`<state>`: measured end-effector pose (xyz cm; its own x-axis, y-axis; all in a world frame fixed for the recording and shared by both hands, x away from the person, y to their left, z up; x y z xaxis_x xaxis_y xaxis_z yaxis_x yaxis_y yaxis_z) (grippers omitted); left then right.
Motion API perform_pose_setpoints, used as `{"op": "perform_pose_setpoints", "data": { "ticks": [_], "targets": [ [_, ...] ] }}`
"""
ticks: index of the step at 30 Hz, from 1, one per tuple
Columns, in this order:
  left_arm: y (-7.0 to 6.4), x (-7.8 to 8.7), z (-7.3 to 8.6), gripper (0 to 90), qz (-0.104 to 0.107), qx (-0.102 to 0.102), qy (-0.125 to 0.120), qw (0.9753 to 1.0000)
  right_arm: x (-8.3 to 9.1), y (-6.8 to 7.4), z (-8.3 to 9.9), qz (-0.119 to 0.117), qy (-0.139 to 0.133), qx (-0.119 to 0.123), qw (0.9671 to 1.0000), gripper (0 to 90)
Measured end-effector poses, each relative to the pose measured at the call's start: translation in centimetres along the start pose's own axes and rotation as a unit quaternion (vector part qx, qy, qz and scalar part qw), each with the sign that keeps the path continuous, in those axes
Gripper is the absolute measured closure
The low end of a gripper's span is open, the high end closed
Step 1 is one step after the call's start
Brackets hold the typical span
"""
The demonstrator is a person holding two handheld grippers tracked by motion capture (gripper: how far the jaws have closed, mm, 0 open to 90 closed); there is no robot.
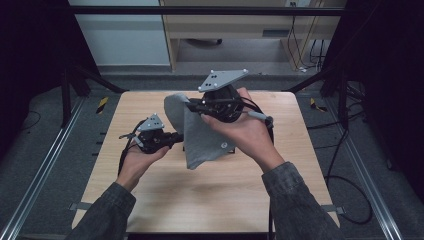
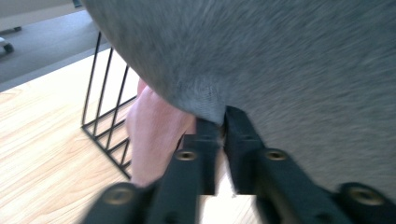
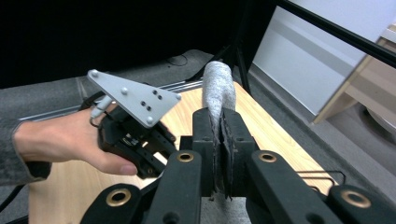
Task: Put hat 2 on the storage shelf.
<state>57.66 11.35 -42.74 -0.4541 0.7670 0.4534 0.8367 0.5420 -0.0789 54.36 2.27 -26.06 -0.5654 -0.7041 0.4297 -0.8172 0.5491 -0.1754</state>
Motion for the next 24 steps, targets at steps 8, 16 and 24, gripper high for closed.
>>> {"op": "perform_pose_setpoints", "data": {
  "ticks": [8,16,24],
  "targets": [
    [-0.4,1.9,-0.6,87.2,-0.005,-0.013,0.021,0.9997,0.8,-2.5,1.7,0.022,0.005,-0.025,0.9994,85.8],
    [0.1,4.5,-2.3,87.4,-0.024,-0.021,0.035,0.9989,0.8,-4.3,2.3,0.036,0.003,-0.048,0.9982,85.8],
    [0.3,6.0,-4.7,87.5,-0.038,-0.035,0.040,0.9979,0.9,-5.6,1.8,0.040,-0.012,-0.069,0.9967,85.8]
  ]
}}
Point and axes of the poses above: each handheld gripper's, and its own axes: x roughly backward along the jaws, z roughly out of its underside, y roughly to its left, the point moved 10 cm from there along -x, roughly forward along the jaws, and after that the axes turned 3 degrees about z, right-handed, at the moved point
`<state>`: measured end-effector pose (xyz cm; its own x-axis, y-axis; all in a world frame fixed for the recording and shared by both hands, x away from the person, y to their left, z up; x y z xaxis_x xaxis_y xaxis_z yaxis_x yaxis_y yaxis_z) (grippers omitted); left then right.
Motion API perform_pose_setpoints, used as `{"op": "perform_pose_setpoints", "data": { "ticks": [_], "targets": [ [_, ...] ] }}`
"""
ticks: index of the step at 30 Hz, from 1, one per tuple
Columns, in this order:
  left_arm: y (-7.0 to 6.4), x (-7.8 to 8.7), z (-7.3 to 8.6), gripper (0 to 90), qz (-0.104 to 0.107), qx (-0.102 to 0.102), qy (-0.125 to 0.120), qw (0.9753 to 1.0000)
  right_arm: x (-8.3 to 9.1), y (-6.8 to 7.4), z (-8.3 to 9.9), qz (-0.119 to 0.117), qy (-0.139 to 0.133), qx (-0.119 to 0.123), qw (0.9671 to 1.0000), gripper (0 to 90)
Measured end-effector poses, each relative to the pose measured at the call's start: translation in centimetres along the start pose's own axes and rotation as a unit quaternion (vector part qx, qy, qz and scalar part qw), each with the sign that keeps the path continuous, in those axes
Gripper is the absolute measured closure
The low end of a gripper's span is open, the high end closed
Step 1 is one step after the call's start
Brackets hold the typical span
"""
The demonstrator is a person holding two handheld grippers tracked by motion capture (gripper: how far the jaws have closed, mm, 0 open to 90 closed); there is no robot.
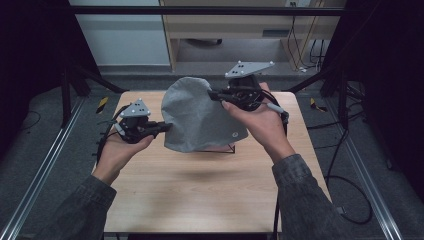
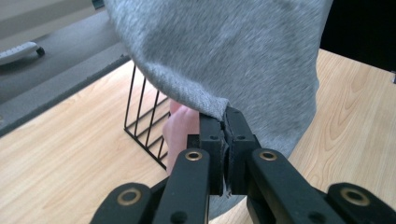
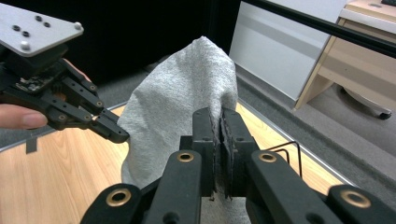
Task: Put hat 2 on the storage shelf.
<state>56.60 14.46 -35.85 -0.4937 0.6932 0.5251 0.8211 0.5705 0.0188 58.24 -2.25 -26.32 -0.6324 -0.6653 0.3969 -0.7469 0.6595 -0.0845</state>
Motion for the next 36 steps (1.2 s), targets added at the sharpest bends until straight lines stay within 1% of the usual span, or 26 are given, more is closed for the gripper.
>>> {"op": "perform_pose_setpoints", "data": {
  "ticks": [6,11,13,18,21,23,26,27,32,33,34,36],
  "targets": [
    [0.0,0.9,-2.2,87.6,-0.008,-0.013,0.001,0.9999,0.5,-1.1,-1.1,0.005,-0.017,-0.012,0.9998,85.8],
    [0.3,1.3,-4.3,87.7,-0.017,-0.022,-0.002,0.9996,0.9,-2.8,-2.2,0.013,-0.035,-0.026,0.9990,85.8],
    [0.5,1.3,-5.0,87.6,-0.020,-0.025,-0.004,0.9995,0.9,-3.7,-2.7,0.018,-0.042,-0.032,0.9985,85.8],
    [1.7,1.0,-6.9,87.7,-0.028,-0.029,-0.012,0.9991,0.7,-5.8,-3.5,0.024,-0.058,-0.044,0.9971,85.8],
    [2.8,0.7,-7.7,87.7,-0.036,-0.031,-0.013,0.9988,0.5,-7.1,-3.9,0.030,-0.067,-0.050,0.9961,85.8],
    [3.6,0.4,-8.0,87.7,-0.040,-0.024,-0.016,0.9988,0.3,-7.9,-4.0,0.032,-0.070,-0.056,0.9955,85.8],
    [4.8,-0.1,-8.3,87.7,-0.049,-0.024,-0.019,0.9983,-0.1,-9.3,-3.9,0.040,-0.073,-0.065,0.9945,85.8],
    [5.1,-0.3,-8.4,87.7,-0.051,-0.021,-0.022,0.9982,-0.2,-9.6,-3.9,0.042,-0.074,-0.067,0.9941,85.7],
    [6.5,-1.1,-8.8,87.8,-0.066,-0.011,-0.035,0.9972,-1.0,-10.6,-3.4,0.051,-0.074,-0.073,0.9933,85.8],
    [6.6,-1.2,-8.9,87.8,-0.066,-0.008,-0.037,0.9971,-1.3,-10.8,-3.4,0.054,-0.074,-0.074,0.9930,85.7],
    [6.8,-1.6,-9.1,87.8,-0.066,-0.001,-0.046,0.9968,-1.5,-11.0,-3.3,0.055,-0.075,-0.075,0.9928,85.7],
    [7.0,-1.9,-9.2,87.8,-0.069,0.003,-0.050,0.9964,-2.0,-11.3,-3.1,0.059,-0.072,-0.074,0.9929,85.8]
  ]
}}
Point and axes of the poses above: each handheld gripper's, and its own axes: x roughly backward along the jaws, z roughly out of its underside, y roughly to its left, the point moved 10 cm from there along -x, roughly forward along the jaws, and after that the axes turned 3 degrees about z, right-handed, at the moved point
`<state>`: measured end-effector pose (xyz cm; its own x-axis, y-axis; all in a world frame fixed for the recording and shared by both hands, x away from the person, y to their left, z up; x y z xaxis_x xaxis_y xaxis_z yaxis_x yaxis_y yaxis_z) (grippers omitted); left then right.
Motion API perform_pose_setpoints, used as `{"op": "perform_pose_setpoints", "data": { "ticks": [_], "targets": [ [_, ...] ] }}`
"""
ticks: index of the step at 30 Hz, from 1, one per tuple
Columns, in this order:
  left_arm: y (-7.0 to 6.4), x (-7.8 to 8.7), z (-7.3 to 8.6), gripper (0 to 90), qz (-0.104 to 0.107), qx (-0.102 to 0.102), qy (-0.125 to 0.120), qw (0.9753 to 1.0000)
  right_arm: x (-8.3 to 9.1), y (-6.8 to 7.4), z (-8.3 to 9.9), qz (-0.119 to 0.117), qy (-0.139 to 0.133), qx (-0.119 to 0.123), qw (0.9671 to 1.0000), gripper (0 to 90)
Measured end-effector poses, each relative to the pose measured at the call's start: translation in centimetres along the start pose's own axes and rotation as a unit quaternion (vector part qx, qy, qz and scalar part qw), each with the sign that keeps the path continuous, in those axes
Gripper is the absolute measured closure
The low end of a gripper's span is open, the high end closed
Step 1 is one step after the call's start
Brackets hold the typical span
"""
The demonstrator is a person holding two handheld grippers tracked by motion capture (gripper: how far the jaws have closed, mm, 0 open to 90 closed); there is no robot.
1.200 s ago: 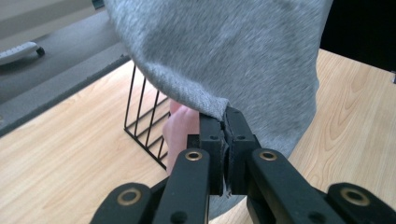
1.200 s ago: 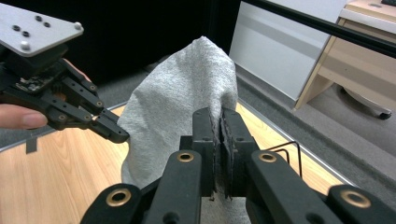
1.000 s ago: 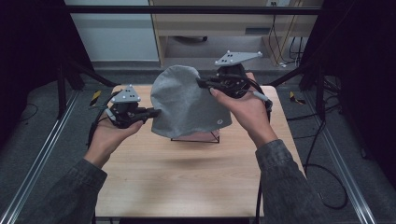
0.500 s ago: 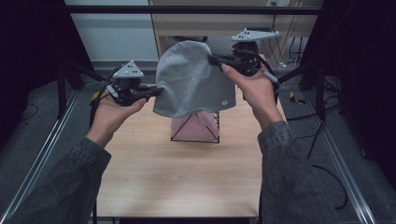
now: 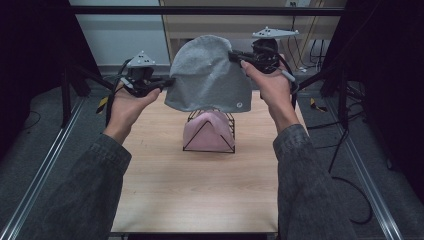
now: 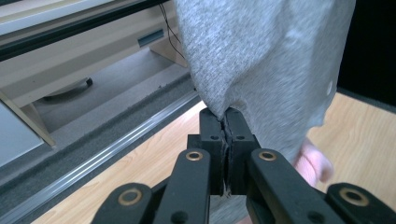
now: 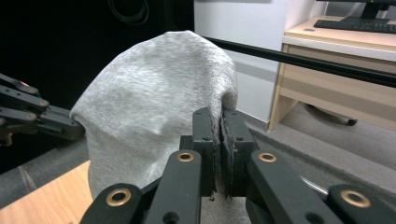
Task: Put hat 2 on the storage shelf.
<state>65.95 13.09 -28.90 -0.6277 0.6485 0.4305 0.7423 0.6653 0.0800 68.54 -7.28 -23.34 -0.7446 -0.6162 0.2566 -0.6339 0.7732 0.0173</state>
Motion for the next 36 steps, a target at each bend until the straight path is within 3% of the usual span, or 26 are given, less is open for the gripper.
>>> {"op": "perform_pose_setpoints", "data": {
  "ticks": [9,15,22,28,33,36],
  "targets": [
    [1.0,-1.7,0.1,87.8,-0.025,-0.010,0.002,0.9996,-1.6,-1.3,0.6,0.013,0.001,0.002,0.9999,85.7],
    [1.7,-3.3,-0.1,87.8,-0.026,0.006,-0.009,0.9996,-2.0,-2.0,0.8,0.024,-0.002,0.002,0.9997,85.8],
    [1.5,-5.5,0.2,87.8,-0.026,-0.001,0.003,0.9997,-2.9,-3.3,2.3,0.037,0.022,0.006,0.9991,85.7],
    [1.6,-5.9,1.1,87.8,-0.026,-0.005,0.014,0.9995,-3.1,-3.2,3.6,0.031,0.023,0.000,0.9993,85.8],
    [1.6,-6.2,1.6,87.8,-0.026,0.003,0.012,0.9996,-3.2,-2.9,4.4,0.030,0.028,0.008,0.9991,85.7],
    [1.6,-6.3,1.9,87.8,-0.027,0.007,0.016,0.9995,-3.2,-2.8,4.6,0.027,0.024,0.000,0.9993,85.8]
  ]
}}
Point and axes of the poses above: each handheld gripper's, and its own axes: x roughly backward along the jaws, z roughly out of its underside, y roughly to its left, the point moved 10 cm from there along -x, roughly forward along the jaws, and after that the axes turned 3 degrees about z, right-handed, at the moved point
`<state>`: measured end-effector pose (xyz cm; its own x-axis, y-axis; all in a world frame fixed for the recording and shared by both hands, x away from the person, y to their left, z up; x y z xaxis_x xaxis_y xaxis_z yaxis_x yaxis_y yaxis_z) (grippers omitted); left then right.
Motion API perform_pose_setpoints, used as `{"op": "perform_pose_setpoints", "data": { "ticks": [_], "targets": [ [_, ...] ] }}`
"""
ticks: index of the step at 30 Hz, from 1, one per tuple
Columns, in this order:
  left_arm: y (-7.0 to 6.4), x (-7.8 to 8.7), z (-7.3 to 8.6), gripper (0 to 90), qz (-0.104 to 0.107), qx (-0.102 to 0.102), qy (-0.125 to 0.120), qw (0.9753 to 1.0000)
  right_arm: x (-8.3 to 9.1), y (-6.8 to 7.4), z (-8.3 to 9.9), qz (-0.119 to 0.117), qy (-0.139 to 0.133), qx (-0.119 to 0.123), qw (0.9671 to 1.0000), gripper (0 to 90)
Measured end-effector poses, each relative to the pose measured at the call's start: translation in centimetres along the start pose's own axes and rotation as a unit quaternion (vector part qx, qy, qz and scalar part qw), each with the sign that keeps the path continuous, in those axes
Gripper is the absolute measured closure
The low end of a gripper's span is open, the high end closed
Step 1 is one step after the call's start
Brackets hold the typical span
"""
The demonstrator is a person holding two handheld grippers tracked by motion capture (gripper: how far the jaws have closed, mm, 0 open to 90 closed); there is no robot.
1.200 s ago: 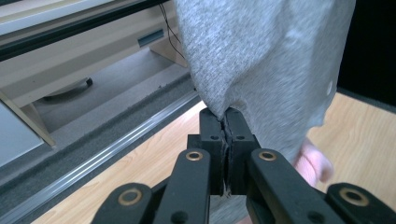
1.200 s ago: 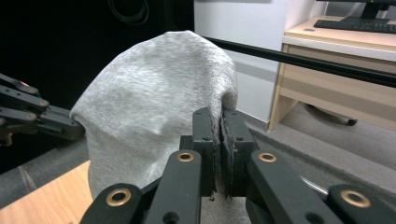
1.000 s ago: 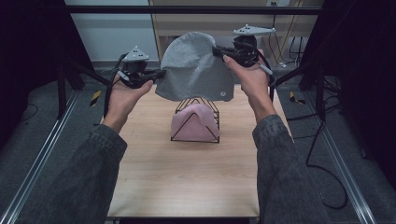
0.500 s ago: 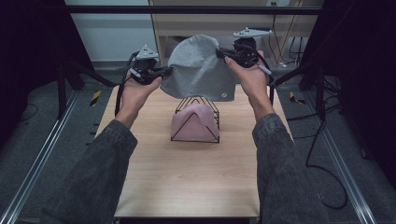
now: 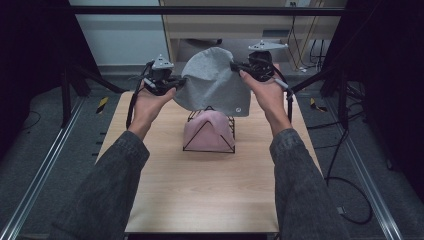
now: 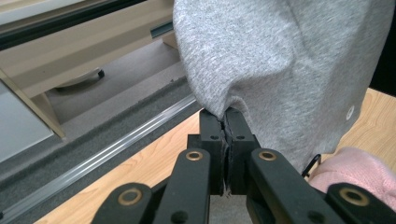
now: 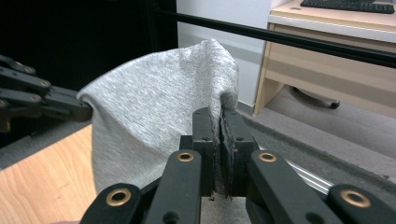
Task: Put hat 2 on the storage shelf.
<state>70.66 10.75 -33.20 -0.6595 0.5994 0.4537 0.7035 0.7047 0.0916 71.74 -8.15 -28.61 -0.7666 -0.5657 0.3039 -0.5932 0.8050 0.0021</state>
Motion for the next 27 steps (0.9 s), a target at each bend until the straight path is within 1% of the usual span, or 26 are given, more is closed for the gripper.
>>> {"op": "perform_pose_setpoints", "data": {
  "ticks": [2,3,6,7,9,14,19,23,27],
  "targets": [
    [-0.2,0.0,0.2,87.8,0.002,0.002,-0.001,1.0000,0.0,0.1,0.2,-0.002,0.000,0.000,1.0000,85.8],
    [-0.2,0.0,0.3,87.8,0.002,-0.003,0.003,1.0000,0.0,0.2,0.3,-0.003,0.000,0.001,1.0000,85.7],
    [-0.3,-0.1,0.7,87.8,0.003,0.002,0.004,1.0000,0.1,0.2,0.7,-0.003,0.002,-0.003,1.0000,85.8],
    [-0.2,-0.1,0.9,87.8,0.002,-0.001,0.008,1.0000,0.1,0.2,0.9,-0.005,0.001,-0.005,1.0000,85.7],
    [-0.3,-0.2,1.2,87.8,0.003,0.004,0.006,1.0000,0.1,0.3,1.2,-0.007,0.003,-0.005,1.0000,85.7],
    [-0.3,-0.5,2.3,87.8,0.005,0.008,0.013,0.9999,-0.3,0.7,2.0,-0.012,0.008,-0.007,0.9999,85.7],
    [-0.2,-0.5,3.4,87.8,0.005,0.007,0.019,0.9998,-0.7,1.1,3.0,-0.017,0.016,-0.010,0.9997,85.8],
    [-0.2,-0.5,4.0,87.8,0.006,0.011,0.018,0.9998,-0.9,1.3,3.8,-0.018,0.019,-0.013,0.9996,85.8],
    [-0.4,-0.5,4.7,87.8,0.007,0.011,0.023,0.9996,-1.0,1.6,4.3,-0.020,0.024,-0.015,0.9994,85.8]
  ]
}}
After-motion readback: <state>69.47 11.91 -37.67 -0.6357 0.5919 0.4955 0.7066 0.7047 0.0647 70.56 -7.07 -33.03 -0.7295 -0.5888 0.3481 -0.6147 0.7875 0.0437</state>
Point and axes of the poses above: each handheld gripper's, and its own axes: x roughly backward along the jaws, z roughly out of its underside, y roughly to its left, the point moved 10 cm from there along -x, roughly forward along the jaws, and after that the axes turned 3 degrees about z, right-handed, at the moved point
